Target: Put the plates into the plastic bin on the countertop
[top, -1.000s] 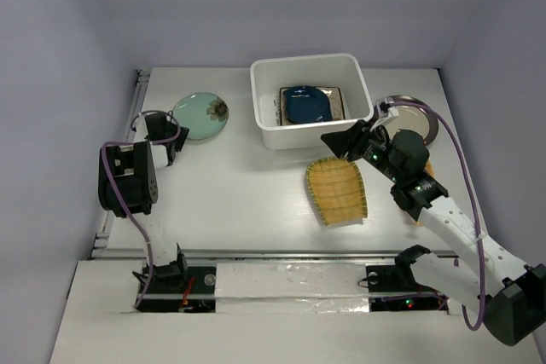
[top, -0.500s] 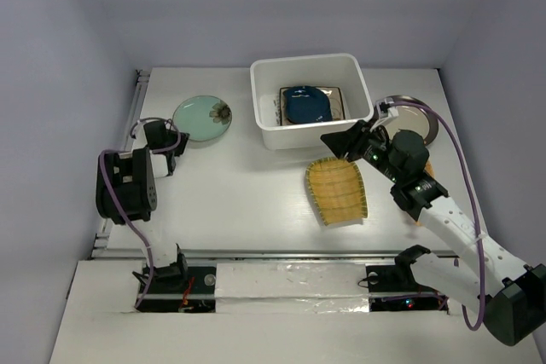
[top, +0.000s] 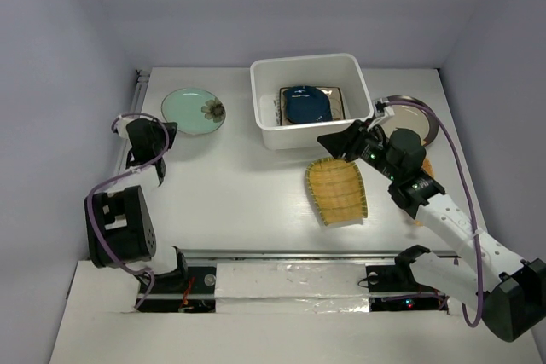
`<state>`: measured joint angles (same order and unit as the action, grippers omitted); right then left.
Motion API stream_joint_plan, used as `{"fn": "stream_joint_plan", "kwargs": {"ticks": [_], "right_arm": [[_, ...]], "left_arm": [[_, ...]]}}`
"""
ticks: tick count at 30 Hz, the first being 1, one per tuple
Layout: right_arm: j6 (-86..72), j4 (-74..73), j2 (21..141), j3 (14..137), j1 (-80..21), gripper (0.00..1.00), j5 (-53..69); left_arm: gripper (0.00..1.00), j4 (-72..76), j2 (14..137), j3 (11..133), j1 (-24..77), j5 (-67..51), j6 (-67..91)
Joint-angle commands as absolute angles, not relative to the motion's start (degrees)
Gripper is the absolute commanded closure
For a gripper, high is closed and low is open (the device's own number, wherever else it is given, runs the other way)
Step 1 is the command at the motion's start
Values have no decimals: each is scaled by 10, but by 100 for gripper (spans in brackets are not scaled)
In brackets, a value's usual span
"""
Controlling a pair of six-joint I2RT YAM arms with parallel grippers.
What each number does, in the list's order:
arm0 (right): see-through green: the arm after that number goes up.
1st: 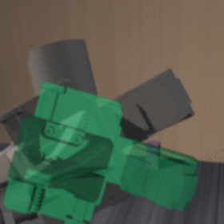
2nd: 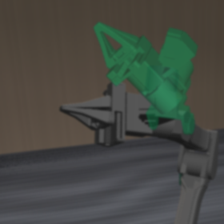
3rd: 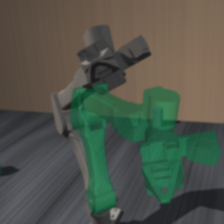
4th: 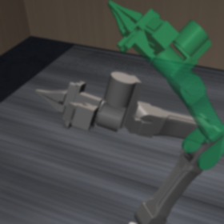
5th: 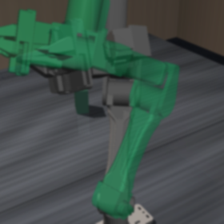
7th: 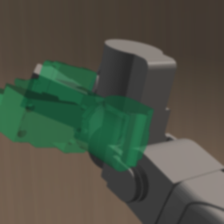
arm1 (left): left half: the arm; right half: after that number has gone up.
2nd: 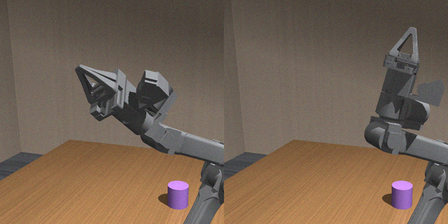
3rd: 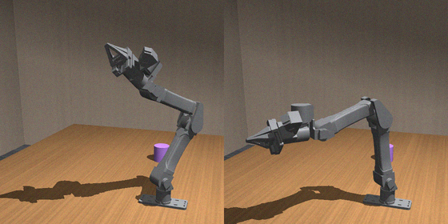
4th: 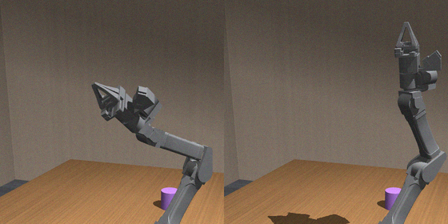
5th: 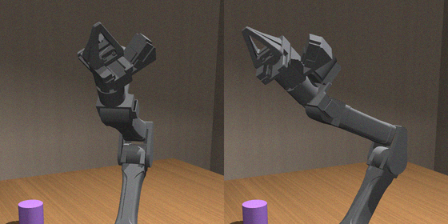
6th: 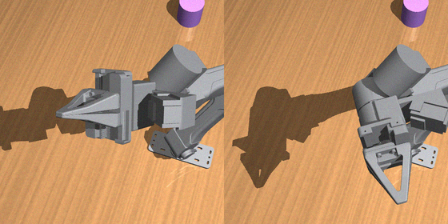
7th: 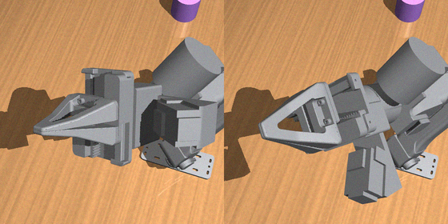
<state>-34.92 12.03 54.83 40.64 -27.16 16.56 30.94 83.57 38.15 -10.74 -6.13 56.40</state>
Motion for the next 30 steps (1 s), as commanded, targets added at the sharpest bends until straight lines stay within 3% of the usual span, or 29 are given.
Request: {"fn": "stream_joint_plan", "kwargs": {"ticks": [1,14,23,30], "right_arm": [[-343,137,533,417,-278,52,163],[-321,79,474,440,-278,52,88],[-308,35,444,476,-278,52,53],[-282,-34,411,517,-278,53,8]], "left_arm": [[100,387,773,392,-122,-95,584],[100,396,664,442,-117,-189,654],[100,387,685,540,18,-198,643],[100,396,785,622,126,-174,643]]}}
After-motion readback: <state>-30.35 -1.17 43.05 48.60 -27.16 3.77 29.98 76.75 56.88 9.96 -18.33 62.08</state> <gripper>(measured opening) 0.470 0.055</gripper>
